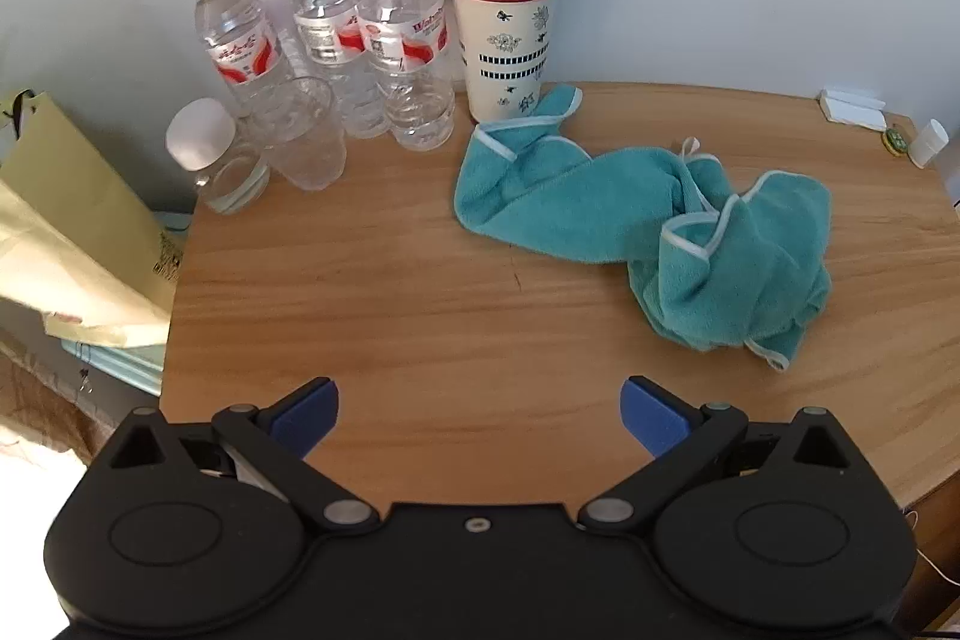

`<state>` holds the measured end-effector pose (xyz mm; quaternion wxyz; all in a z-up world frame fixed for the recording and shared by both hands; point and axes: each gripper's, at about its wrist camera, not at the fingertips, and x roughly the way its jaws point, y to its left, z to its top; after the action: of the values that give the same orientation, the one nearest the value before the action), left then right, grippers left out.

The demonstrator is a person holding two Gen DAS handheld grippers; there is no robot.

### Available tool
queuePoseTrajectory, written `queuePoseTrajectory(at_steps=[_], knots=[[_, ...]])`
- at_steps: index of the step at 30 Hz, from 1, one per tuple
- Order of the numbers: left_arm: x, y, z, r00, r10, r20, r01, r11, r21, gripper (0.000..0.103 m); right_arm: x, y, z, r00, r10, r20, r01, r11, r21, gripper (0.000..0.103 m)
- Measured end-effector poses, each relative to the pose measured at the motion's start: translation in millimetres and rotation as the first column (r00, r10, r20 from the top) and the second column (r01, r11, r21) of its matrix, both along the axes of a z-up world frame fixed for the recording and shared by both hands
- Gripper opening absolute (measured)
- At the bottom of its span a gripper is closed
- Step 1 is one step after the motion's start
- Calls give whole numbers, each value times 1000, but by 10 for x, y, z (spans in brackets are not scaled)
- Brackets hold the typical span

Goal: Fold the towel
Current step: 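Grasp a towel edge with the left gripper while the right gripper grasps another edge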

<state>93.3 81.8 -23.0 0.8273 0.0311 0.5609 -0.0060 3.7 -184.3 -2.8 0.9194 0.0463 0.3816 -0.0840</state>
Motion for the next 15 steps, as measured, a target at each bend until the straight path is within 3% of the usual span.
queuePoseTrajectory(at_steps=[5, 7, 8, 15], knots=[[324, -20, -127, 1000, 22, -8, -22, 999, -32, 102, 209, -191, -189, 999, 39, -15, -40, 998, -53, 97], [453, -37, -177, 999, 32, -8, -32, 999, -44, 102, 438, -307, -335, 995, 81, -57, -82, 996, -24, 80], [517, -55, -202, 999, 38, -4, -38, 998, -51, 102, 510, -330, -381, 993, 96, -74, -98, 995, -12, 78], [1078, -165, -581, 996, 93, -13, -93, 995, -31, 102, 1176, -438, -747, 960, 222, -171, -225, 974, 2, 77]])
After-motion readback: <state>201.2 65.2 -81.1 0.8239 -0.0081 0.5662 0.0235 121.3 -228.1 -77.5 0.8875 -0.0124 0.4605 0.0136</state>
